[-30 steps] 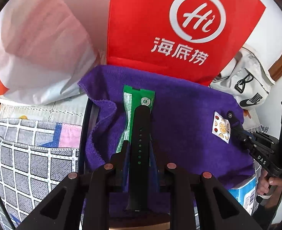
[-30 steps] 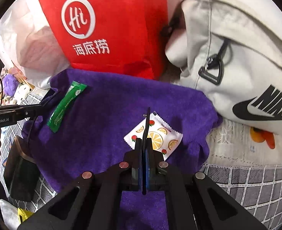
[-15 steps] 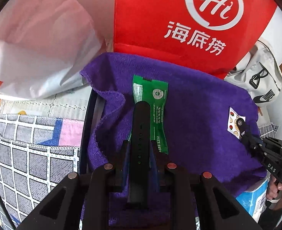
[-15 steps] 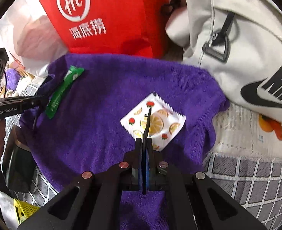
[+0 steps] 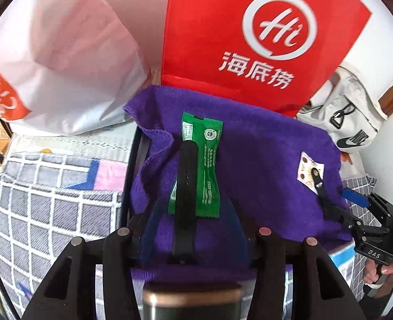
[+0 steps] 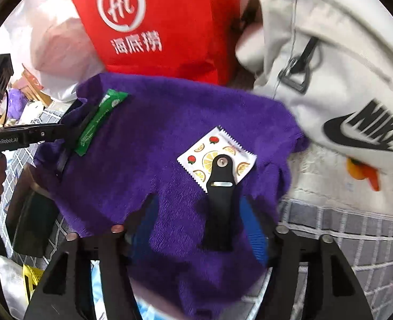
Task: Organize soft objects
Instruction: 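Move right tool to the green tissue pack while left tool approaches the white mesh bag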
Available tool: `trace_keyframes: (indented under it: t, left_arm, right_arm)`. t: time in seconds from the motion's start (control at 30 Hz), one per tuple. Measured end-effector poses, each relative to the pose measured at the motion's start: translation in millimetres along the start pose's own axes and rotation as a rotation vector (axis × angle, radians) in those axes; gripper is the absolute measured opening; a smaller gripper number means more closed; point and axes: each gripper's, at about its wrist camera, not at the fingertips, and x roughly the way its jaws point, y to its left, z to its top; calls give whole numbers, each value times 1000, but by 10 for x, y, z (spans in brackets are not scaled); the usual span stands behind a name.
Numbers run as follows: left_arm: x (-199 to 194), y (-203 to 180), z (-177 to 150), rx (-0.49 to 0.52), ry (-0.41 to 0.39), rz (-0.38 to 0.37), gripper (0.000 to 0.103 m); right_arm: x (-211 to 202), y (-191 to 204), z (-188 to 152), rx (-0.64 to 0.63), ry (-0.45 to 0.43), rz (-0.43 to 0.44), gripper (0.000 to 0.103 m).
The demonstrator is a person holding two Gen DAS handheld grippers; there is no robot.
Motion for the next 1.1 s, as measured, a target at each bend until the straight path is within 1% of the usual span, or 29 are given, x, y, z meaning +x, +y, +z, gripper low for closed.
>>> trace_keyframes:
  t: [0.07,0.17,0.23,0.33,0.5,0.6,0.67,0.7,0.8,0.9,1.0,1.1]
  left_arm:
    - [-137,11,-72,-2,-12,2,48]
    - [-320,40,-216,-2,-9,-7,48]
    - [-480,118,-353,-26,-24,-7,48]
    - [-654,178,-553,-57,-42,31,48]
    - [-870,254,-900,-99,-72,39,48]
    - [-973,266,-1084,-98,-90,61,48]
    - [-1030,273,-1191,-116,-104,67,48]
    - [-1067,270,-1248,-119,-116,63,48]
    - [-1156,270,-1405,-103,-126,47,48]
    - [-1191,278,-1516,-103,-131,41,48]
    - [-1192,267,-1620,-86,-128,30,48]
    - [-1195,262,-1703,-77,-127,-4,48]
  right_arm:
    - [-117,33,-47,19,-8,12,64]
    - [-357,158,-167,19,-35,21,64]
    - [-554,274,-289,16,-57,26,64]
    - [-835,425,-498,14,-93,74,64]
    - [-1076,711,-858,32,-85,168,64]
    - [-1086,874,-1047,55,-60,216,65]
    - [-1052,972,-1136,68,-25,238,65]
    - [-1036,1037,-1188,79,-7,242,65]
    - [-1041,1164,-1306,89,14,270,65]
    - [-1069,1284,-1437,91,27,261,65]
    - [-1003,1303,-1516,130,48,266,65]
    - [-913,1323,-1568,142,71,247,65]
